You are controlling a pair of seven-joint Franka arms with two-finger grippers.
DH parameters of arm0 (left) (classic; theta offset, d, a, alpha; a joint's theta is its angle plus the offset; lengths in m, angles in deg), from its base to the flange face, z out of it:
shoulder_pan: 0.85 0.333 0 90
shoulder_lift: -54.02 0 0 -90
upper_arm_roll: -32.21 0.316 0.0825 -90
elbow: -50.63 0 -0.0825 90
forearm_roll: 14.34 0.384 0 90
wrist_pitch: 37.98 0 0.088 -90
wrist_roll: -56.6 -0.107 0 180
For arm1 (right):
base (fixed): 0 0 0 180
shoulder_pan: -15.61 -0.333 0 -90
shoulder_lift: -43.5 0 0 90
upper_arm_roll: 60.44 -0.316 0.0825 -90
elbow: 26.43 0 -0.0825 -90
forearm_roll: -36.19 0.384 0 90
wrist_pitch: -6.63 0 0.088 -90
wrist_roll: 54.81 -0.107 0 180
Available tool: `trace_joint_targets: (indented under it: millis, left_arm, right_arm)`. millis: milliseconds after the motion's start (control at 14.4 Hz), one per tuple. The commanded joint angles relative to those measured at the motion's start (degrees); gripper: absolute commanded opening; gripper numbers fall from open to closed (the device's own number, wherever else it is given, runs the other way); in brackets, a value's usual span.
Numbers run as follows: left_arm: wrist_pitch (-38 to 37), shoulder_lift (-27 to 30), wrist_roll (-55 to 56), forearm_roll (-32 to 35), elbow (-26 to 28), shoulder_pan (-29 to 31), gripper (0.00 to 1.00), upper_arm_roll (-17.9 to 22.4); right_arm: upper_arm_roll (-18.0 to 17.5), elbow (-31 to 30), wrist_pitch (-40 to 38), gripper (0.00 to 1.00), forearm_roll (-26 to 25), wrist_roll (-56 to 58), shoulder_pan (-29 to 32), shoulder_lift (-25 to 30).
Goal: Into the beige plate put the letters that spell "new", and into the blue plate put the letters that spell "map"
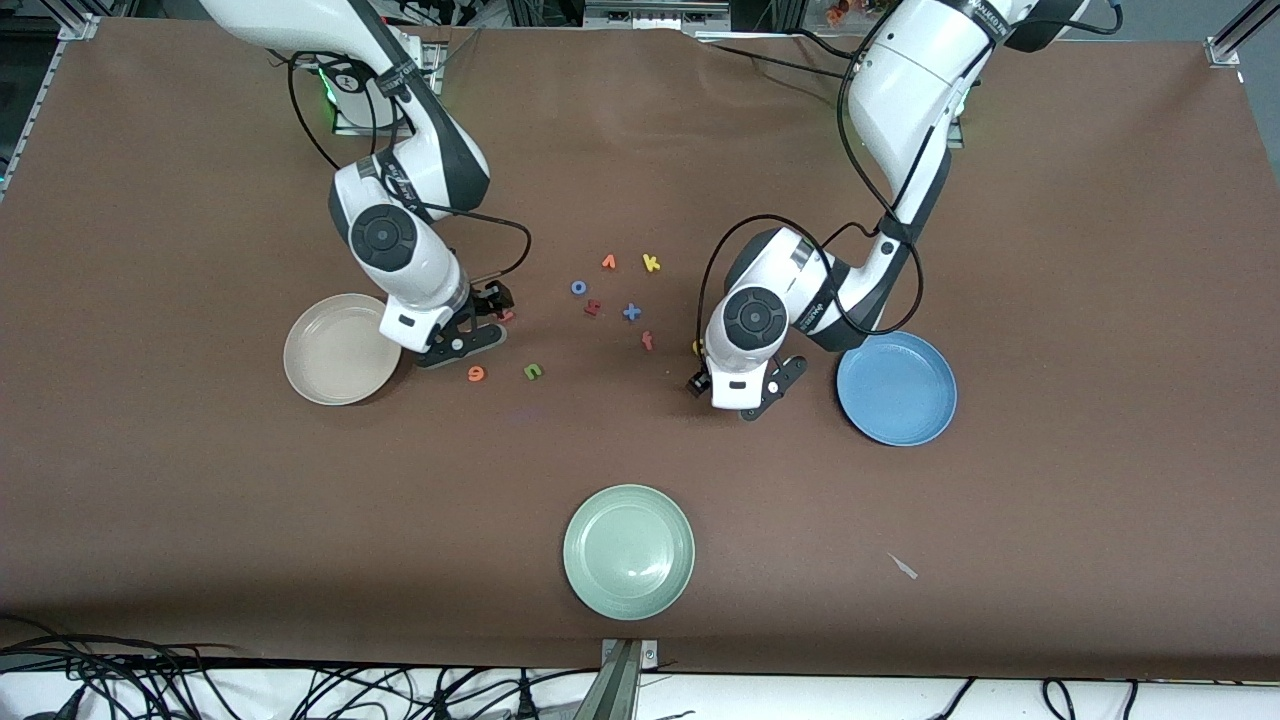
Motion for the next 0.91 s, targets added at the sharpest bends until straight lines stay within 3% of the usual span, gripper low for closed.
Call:
trace_joint_targets:
  millis: [0,70,209,557,836]
  left_arm:
    - [1.15,0.28,0.44,-1.25,1.08,0.04,0.82,0.04]
    - [1.15,0.19,0.62,-1.25,1.26,-0.13,0.81,0.04]
    - [1.5,0.19,0.8,-1.25,1.87,0.04,0.7,0.04]
    - [1.59,-0.42,0.97,-1.34,2.4,0.3,0.51,0.04]
    - [2.12,-0.42,1.06,-1.78,2.4,0.65,0.24,0.04]
  right_arm:
    - [0.28,-5.28,6.03,1.0,-1.13,-0.04,-1.5,0.87]
    - [0.28,-7.74,9.63,1.0,-1.31,0.66,-1.5,1.04]
    - [-0.33,-9.52,13.78,1.0,-1.48,4.33,-1.5,0.52]
    - [-0.51,-10.4,14.5,1.0,-2.01,6.9,-2.81,-0.8]
    - [-0.51,-11.64,14.5,0.98,-4.38,7.34,-2.9,-2.47]
